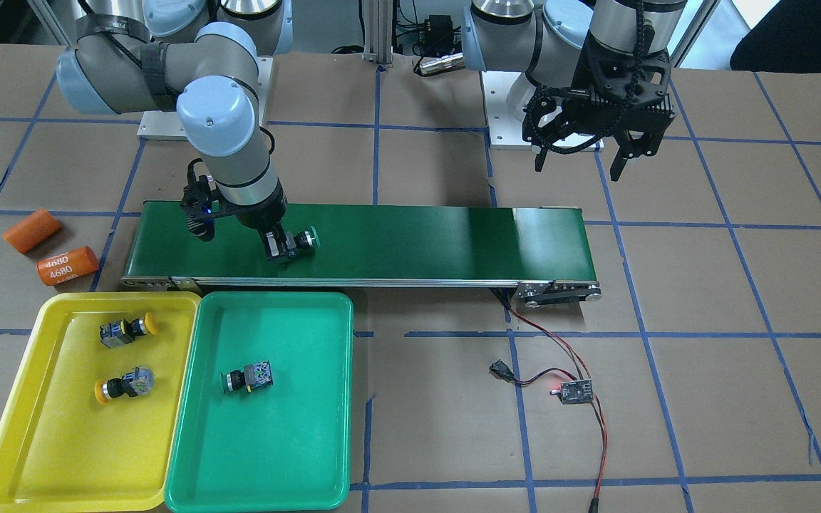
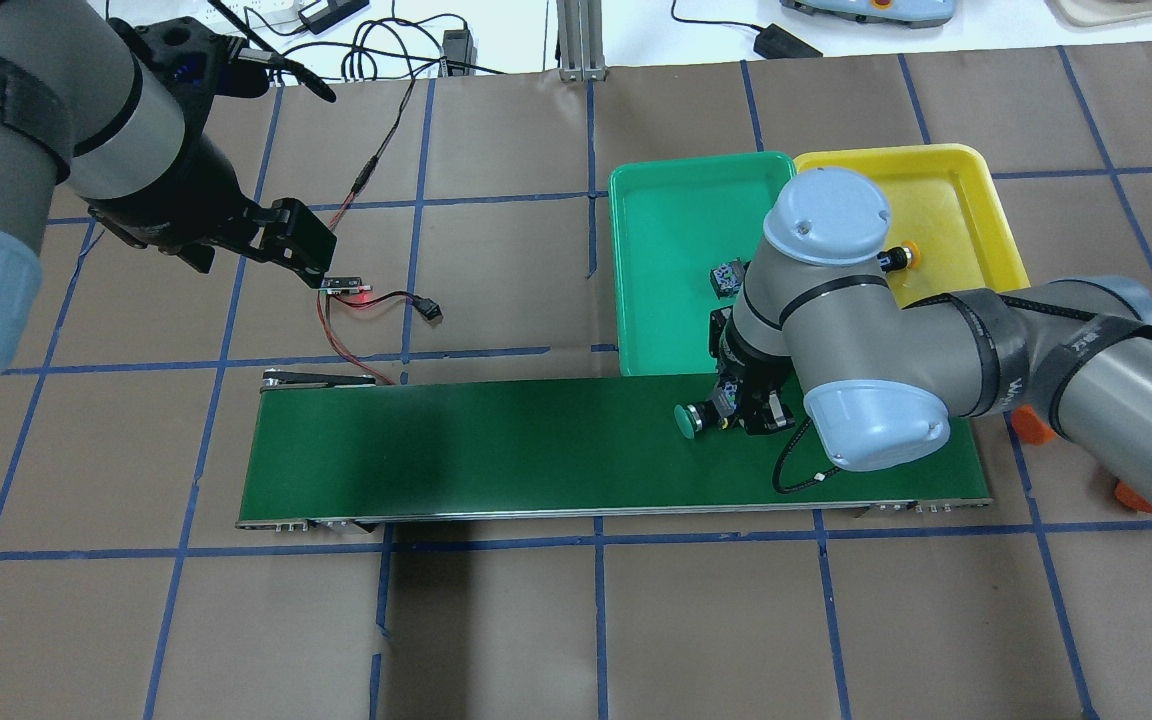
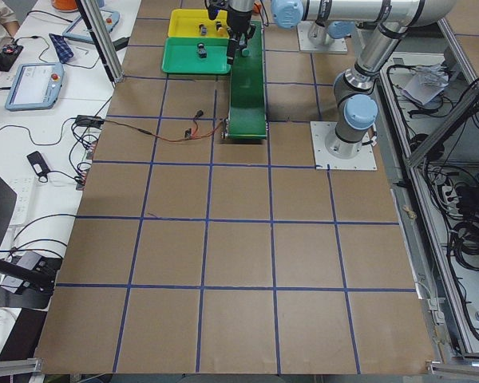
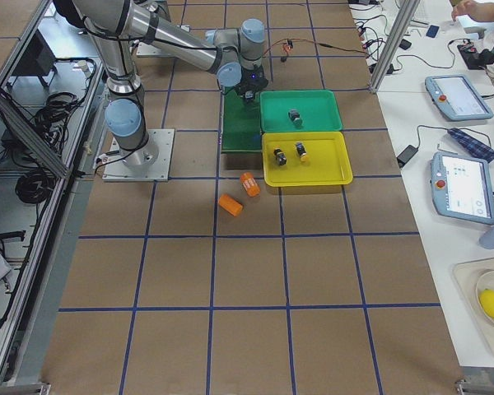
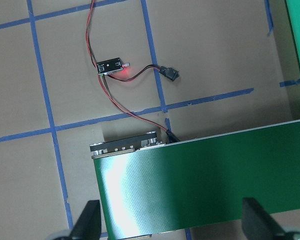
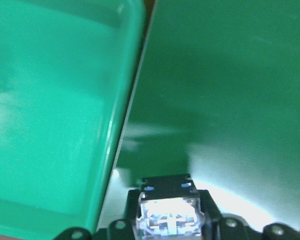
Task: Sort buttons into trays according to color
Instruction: 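Place the green button into the green tray with the right gripper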
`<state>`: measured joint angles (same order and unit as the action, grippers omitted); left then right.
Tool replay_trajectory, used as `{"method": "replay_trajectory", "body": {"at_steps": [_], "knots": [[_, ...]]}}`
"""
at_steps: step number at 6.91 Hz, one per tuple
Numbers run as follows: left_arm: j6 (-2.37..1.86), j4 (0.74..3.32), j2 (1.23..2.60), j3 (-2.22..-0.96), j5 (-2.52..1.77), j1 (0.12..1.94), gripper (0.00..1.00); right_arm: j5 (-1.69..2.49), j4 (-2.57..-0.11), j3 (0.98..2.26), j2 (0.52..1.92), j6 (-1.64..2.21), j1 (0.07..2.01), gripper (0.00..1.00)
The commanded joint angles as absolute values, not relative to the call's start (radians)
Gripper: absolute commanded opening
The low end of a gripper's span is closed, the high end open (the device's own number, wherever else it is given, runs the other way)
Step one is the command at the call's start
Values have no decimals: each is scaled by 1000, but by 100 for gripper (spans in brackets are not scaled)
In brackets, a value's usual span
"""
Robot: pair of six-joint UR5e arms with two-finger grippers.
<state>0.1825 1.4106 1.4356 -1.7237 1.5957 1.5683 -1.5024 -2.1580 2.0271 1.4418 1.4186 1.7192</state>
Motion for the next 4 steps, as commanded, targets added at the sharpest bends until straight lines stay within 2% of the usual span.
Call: {"method": "replay_trajectory", "body": {"at_steps": [1, 3, 4], "knots": [[183, 1410, 1436, -1724, 1595, 1568, 100, -1506, -2160, 1881, 1387, 1273, 1671, 0], [183, 1410, 1436, -1724, 1595, 1568, 100, -1500, -2190, 1760, 1228, 1256, 1641, 0], [183, 1410, 1436, -1724, 1595, 1569, 100, -1511, -2204, 1741, 1165, 1258, 1640, 7]]}}
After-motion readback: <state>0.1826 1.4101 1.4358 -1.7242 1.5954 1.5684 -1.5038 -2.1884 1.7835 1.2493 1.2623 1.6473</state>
